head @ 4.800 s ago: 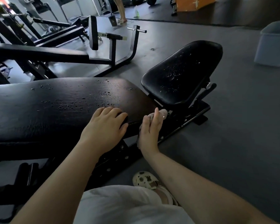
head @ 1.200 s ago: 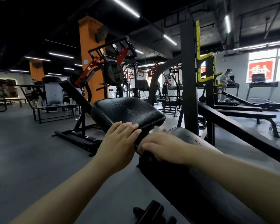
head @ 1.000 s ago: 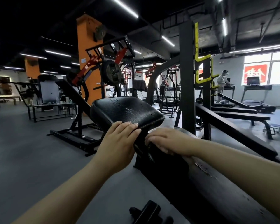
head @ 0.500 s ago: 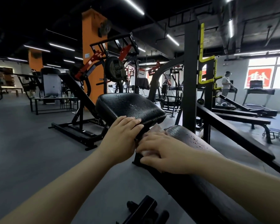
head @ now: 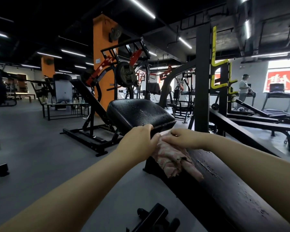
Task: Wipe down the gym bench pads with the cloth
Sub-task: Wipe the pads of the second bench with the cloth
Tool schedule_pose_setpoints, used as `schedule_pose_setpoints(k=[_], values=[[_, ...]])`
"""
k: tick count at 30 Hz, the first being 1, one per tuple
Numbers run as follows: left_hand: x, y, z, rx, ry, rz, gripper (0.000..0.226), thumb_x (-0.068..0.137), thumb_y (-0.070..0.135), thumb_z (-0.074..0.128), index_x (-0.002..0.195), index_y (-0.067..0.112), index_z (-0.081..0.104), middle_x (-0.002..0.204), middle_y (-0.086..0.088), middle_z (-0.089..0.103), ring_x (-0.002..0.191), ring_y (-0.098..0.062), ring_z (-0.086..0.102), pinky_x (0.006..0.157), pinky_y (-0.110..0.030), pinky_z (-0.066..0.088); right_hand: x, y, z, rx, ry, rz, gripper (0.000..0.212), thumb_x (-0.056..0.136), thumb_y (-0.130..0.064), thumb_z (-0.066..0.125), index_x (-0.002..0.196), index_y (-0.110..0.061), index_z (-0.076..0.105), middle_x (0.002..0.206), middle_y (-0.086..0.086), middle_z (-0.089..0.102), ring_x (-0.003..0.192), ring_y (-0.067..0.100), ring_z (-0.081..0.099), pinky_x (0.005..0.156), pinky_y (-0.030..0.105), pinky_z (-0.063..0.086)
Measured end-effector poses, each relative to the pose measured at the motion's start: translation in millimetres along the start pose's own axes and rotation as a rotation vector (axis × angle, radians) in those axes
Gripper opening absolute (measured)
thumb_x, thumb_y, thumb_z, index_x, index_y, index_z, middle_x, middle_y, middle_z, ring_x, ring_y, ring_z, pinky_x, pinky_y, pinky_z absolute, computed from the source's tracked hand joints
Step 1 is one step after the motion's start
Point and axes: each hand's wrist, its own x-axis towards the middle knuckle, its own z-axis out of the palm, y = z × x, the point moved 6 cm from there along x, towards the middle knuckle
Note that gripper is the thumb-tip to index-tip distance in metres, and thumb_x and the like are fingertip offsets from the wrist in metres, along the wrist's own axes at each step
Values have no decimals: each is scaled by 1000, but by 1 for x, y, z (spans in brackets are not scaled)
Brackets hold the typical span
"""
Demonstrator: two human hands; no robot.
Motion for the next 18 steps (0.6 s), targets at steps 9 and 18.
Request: schedule_pose_setpoints(k=[9,18], values=[[7,-4,16,-318,-300,-186,32,92,38,56,114,15,54,103,-4,59,87,-15,53,72,-28,45,-17,-9,-19,340,156,-219,20,86,-5,65,78,-20,53,73,-4,55,65,5,49,56,12,40],[9,23,-34,-396,-305,-8,19,86,5,62,81,22,55,74,8,59,70,-6,54,60,-13,43,-39,-4,-37,506,45,-157,13,85,-4,66,82,-14,57,84,8,60,71,15,54,56,18,47]])
